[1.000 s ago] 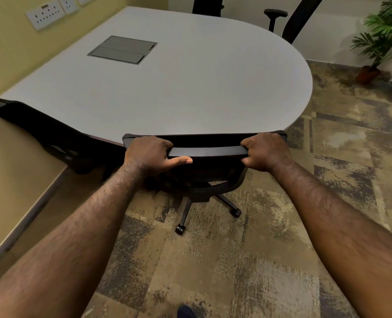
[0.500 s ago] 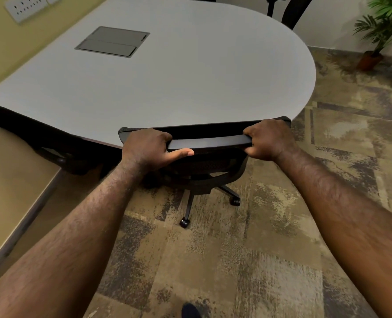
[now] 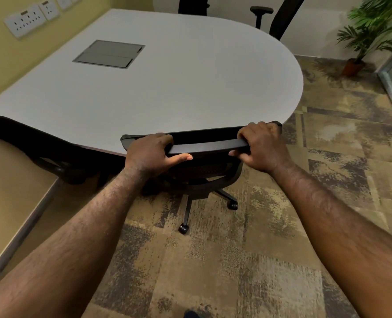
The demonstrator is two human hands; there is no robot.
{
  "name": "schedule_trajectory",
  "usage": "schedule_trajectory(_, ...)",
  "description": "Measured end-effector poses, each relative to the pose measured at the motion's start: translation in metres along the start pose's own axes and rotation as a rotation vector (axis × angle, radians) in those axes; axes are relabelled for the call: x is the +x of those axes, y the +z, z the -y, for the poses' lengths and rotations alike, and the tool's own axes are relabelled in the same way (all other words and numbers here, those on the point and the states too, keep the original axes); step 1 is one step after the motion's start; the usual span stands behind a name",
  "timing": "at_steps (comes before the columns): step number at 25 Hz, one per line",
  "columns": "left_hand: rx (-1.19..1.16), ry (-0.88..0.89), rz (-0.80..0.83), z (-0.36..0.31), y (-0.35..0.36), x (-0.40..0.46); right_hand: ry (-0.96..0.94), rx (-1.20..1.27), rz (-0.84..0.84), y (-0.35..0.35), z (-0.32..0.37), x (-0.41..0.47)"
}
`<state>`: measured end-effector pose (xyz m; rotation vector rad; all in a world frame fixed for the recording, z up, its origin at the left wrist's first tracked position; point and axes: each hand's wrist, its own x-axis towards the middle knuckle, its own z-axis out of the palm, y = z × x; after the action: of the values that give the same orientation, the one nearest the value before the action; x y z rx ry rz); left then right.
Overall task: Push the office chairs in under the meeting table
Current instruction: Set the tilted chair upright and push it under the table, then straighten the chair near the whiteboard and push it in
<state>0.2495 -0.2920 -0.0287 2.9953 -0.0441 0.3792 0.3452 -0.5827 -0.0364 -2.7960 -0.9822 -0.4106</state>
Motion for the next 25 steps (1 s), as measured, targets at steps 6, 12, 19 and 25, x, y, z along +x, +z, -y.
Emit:
schedule_trajectory(6, -0.097, 0.112, -0.136, -0.023, -0.010, -0.001, 0.045, -0.015, -0.097, -0.030, -0.005, -0.028)
schedule_trajectory(12, -0.120, 0.160, -0.212, -0.075, -0.017, 0.036, 0.113, -0.002, -0.167, -0.063, -0.053, -0.038)
schedule_trajectory(19, -0.114, 0.146, -0.240, -0.155, -0.017, 0.098, 0.185, -0.035, -0.169, -0.082, -0.159, -0.045)
schedule_trajectory(25, -0.129, 0.165, -0.213, -0.219, -0.007, 0.147, 0.206, -0.033, -0.157, -0.092, -0.235, -0.043)
